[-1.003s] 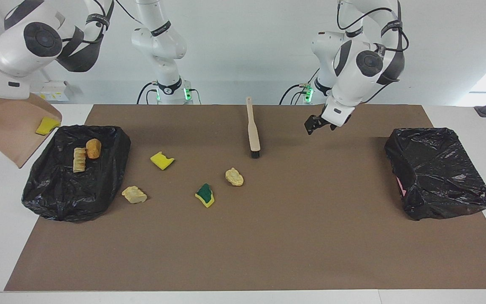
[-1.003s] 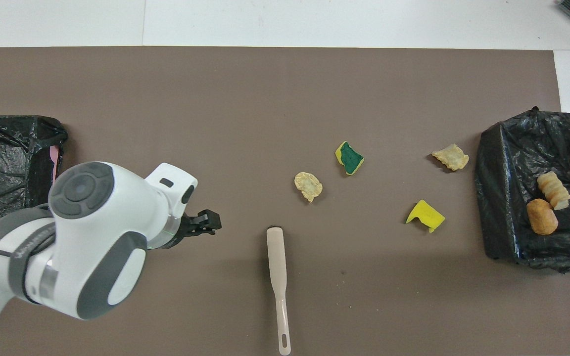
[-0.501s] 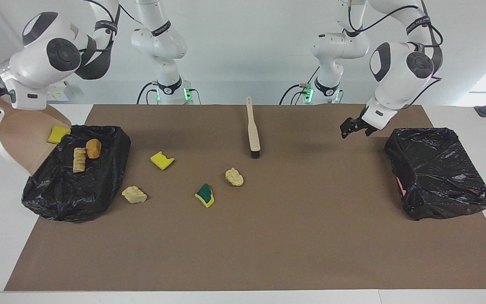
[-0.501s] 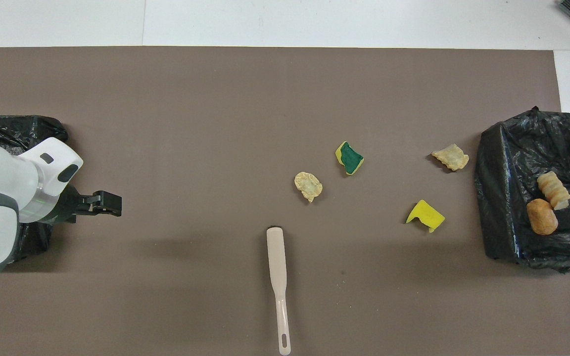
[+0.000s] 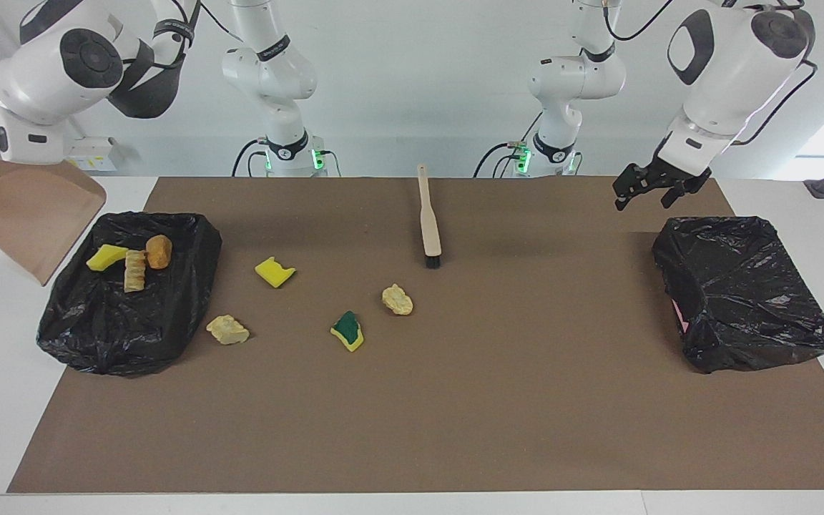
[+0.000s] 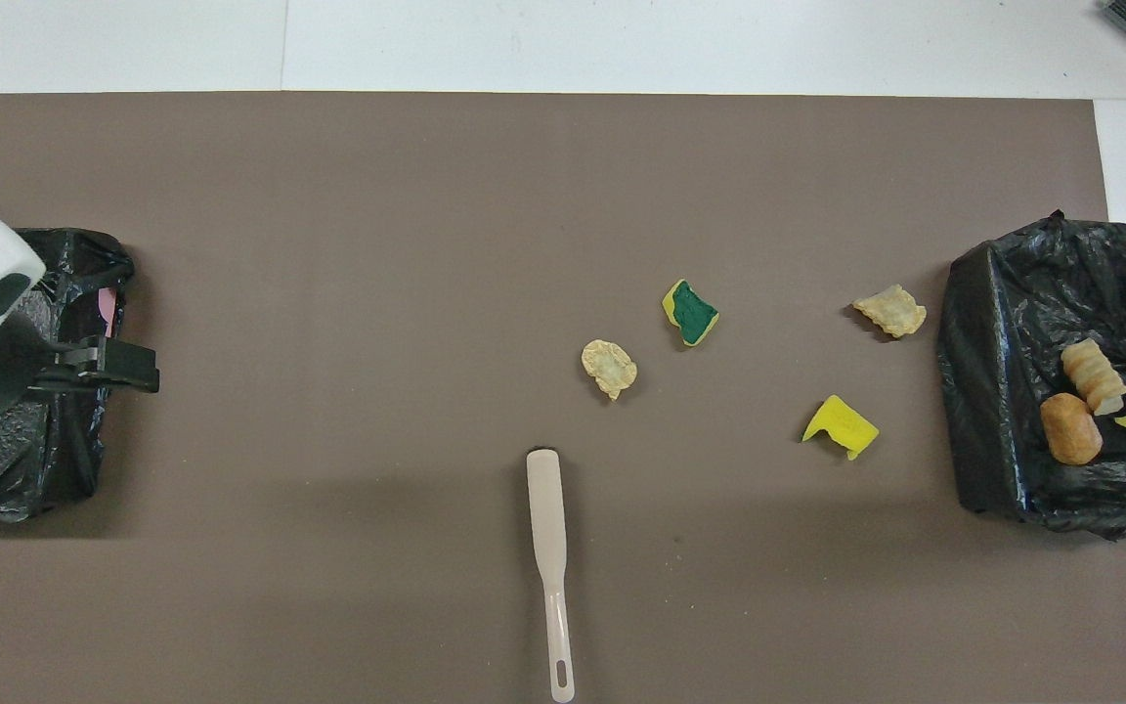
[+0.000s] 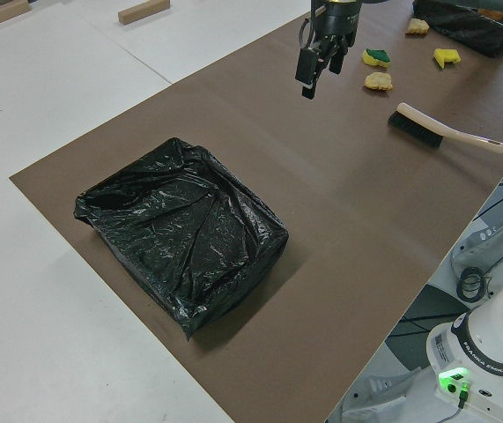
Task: Sweep and dump trash in bin
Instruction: 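Tip the dustpan over the bag with the right gripper while the left gripper withdraws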
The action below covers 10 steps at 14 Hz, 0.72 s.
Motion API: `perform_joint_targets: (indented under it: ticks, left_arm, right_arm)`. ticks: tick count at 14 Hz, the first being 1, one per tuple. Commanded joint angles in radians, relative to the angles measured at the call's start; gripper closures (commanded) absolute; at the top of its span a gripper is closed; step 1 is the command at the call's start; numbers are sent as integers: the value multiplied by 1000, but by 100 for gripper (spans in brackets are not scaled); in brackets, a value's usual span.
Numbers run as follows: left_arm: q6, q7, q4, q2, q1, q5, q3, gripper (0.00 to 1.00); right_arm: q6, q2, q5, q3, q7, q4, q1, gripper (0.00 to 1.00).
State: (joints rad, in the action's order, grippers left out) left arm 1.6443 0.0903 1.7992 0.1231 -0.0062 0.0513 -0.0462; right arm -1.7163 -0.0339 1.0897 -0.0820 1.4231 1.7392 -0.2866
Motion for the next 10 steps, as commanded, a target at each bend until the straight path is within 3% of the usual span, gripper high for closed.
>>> perform_joint_targets:
  ticks: [1, 3, 8, 10]
  left_arm:
    - [-136, -15, -121, -5, 20, -18, -11, 0]
    - [-173, -15, -165, -7, 20, -18, -12, 0]
    - [-156, -21, -110, 21, 28, -16, -12, 0]
    - [-150, -24, -84, 35, 26, -16, -12, 0]
  right_arm:
    - [17, 2, -111, -7, 1, -7, -17, 100]
    - [79, 0, -245, -7, -59, -9, -5, 100]
    - [181, -6, -525, -30, -304, -7, 3, 100]
    - [207, -15, -582, -56, -436, 0, 6, 100]
